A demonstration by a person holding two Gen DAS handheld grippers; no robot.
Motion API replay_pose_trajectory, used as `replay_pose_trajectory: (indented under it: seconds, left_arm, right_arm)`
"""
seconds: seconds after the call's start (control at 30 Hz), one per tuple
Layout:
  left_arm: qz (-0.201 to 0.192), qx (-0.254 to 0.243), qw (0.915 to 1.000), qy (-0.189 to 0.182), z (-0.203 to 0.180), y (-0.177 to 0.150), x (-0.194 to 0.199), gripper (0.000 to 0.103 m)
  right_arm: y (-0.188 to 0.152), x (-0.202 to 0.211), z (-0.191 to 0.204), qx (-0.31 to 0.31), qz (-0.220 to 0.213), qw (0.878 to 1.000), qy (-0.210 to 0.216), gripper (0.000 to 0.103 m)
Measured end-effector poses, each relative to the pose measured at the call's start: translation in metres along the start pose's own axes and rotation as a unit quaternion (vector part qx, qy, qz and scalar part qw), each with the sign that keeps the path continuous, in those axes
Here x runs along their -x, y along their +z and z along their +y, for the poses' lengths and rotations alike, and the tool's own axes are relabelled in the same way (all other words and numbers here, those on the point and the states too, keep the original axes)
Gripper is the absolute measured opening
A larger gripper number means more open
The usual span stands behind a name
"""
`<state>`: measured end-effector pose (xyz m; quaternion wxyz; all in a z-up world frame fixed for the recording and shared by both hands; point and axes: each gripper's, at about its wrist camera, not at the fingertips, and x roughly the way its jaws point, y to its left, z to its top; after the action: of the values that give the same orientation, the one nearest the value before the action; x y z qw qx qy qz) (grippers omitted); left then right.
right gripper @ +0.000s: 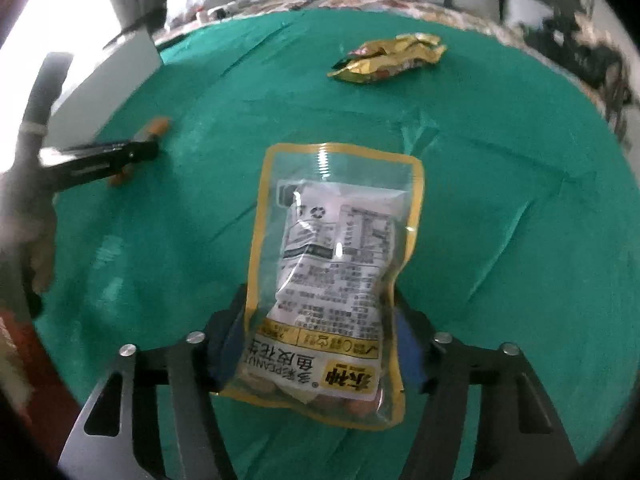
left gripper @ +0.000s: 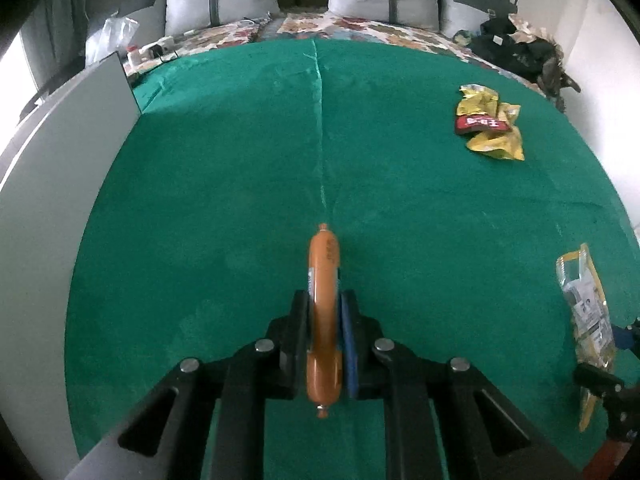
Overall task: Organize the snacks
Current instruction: 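Carry sausage and peanut packet over the white box and open both tools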
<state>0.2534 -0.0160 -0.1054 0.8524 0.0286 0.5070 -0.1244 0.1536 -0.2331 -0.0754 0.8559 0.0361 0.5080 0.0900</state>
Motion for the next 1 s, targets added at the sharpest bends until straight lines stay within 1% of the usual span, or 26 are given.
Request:
replay_pose_trajectory:
  seconds: [0.03, 0.1, 0.17, 0.2, 0.27, 0.37, 0.43, 0.53, 0.6, 0.67, 0.73, 0.77, 0.8, 0.9, 0.97, 1.0]
  left_arm:
    - [-0.003, 0.002, 1.0, -0.009, 0.001, -0.004, 0.006, 0.015]
    - [-0.01, 0.01, 0.9996, -0.025, 0.003, -0.011, 0.016, 0.015]
    - [-0.022, 0.029, 0.9981, -0.049, 0.008, -0.018, 0.034, 0.015]
    - [-0.033, 0.046, 0.9964, -0.063, 0.013, -0.023, 0.047, 0.015]
    - [-0.045, 0.069, 0.993, -0.085, 0.019, -0.028, 0.065, 0.015]
    - [-0.071, 0.098, 0.9862, -0.113, 0.034, -0.035, 0.102, 0.015]
    - [-0.091, 0.116, 0.9808, -0.127, 0.048, -0.039, 0.129, 0.015]
    - [-0.119, 0.136, 0.9739, -0.137, 0.076, -0.044, 0.168, 0.015]
    - [-0.138, 0.152, 0.9686, -0.14, 0.1, -0.047, 0.194, 0.015]
    - [-0.153, 0.161, 0.965, -0.139, 0.121, -0.05, 0.213, 0.015]
    - [-0.169, 0.17, 0.9628, -0.125, 0.148, -0.052, 0.235, 0.015]
    - [-0.176, 0.172, 0.9625, -0.114, 0.162, -0.053, 0.244, 0.015]
    - [-0.18, 0.175, 0.9627, -0.102, 0.175, -0.054, 0.251, 0.015]
    - [-0.182, 0.189, 0.9624, -0.07, 0.214, -0.059, 0.261, 0.015]
    - [-0.177, 0.207, 0.9607, -0.054, 0.246, -0.066, 0.262, 0.015]
    - [-0.174, 0.213, 0.9603, -0.046, 0.258, -0.069, 0.26, 0.015]
  right_arm:
    - [-0.003, 0.005, -0.004, -0.01, -0.006, 1.0, 0.007, 0.064]
    - [-0.006, 0.013, -0.011, -0.036, -0.019, 0.999, 0.036, 0.064]
    - [-0.008, 0.026, -0.019, -0.065, -0.042, 0.995, 0.066, 0.064]
    - [-0.008, 0.03, -0.022, -0.072, -0.051, 0.994, 0.072, 0.064]
    - [-0.01, 0.038, -0.025, -0.079, -0.064, 0.993, 0.067, 0.064]
    - [-0.014, 0.039, -0.027, -0.089, -0.062, 0.992, 0.061, 0.064]
    - [-0.015, 0.04, -0.018, -0.085, -0.059, 0.993, 0.059, 0.064]
    - [-0.007, 0.039, 0.003, -0.061, -0.055, 0.995, 0.06, 0.064]
    - [-0.003, 0.046, 0.026, -0.042, -0.059, 0.995, 0.069, 0.064]
    - [0.01, 0.055, 0.057, -0.02, -0.063, 0.994, 0.088, 0.065]
    - [0.024, 0.063, 0.086, 0.003, -0.071, 0.992, 0.101, 0.065]
    - [0.037, 0.07, 0.11, 0.021, -0.077, 0.99, 0.113, 0.065]
    - [0.044, 0.075, 0.125, 0.03, -0.081, 0.989, 0.121, 0.065]
    - [0.076, 0.089, 0.187, 0.066, -0.099, 0.979, 0.167, 0.065]
    - [0.097, 0.093, 0.232, 0.081, -0.101, 0.97, 0.207, 0.065]
    - [0.103, 0.093, 0.247, 0.084, -0.1, 0.967, 0.218, 0.065]
